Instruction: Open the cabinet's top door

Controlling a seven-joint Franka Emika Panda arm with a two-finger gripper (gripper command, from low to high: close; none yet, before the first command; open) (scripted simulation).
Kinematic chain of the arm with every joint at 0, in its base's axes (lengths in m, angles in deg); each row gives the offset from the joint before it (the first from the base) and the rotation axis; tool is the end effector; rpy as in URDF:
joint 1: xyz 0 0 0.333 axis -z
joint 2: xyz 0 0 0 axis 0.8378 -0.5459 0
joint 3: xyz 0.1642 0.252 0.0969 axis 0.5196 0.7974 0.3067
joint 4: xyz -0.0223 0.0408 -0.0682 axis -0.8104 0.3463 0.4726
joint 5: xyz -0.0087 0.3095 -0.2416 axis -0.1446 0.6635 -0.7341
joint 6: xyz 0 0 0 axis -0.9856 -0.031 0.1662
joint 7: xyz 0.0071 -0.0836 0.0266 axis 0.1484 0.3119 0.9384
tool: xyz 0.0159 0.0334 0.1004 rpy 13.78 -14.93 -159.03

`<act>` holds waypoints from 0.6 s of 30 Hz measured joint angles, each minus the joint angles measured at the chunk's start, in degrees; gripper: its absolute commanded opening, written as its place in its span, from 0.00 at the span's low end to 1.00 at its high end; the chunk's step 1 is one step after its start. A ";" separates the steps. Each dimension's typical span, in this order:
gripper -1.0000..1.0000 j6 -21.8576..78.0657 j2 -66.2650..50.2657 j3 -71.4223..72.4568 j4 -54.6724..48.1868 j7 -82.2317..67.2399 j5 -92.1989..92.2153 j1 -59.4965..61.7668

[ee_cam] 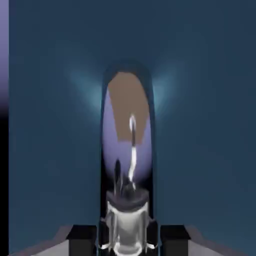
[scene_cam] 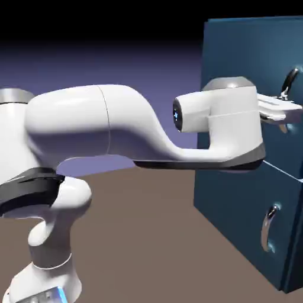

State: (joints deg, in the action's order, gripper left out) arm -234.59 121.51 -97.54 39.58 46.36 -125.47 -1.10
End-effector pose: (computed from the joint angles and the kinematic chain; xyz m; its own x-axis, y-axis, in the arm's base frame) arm 0.4469 -0.1950 0.5777 0.0363 0.7062 -0.7070 0.0359 0.7061 0.7072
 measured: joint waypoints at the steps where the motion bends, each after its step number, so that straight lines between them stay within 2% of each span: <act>1: 0.00 0.90 -0.08 1.43 1.64 0.13 0.53 2.08; 18: 0.00 13.67 5.04 29.19 27.50 -3.69 18.49 37.37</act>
State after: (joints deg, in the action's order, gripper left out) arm -220.92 126.55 -68.35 67.08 42.67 -106.98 36.27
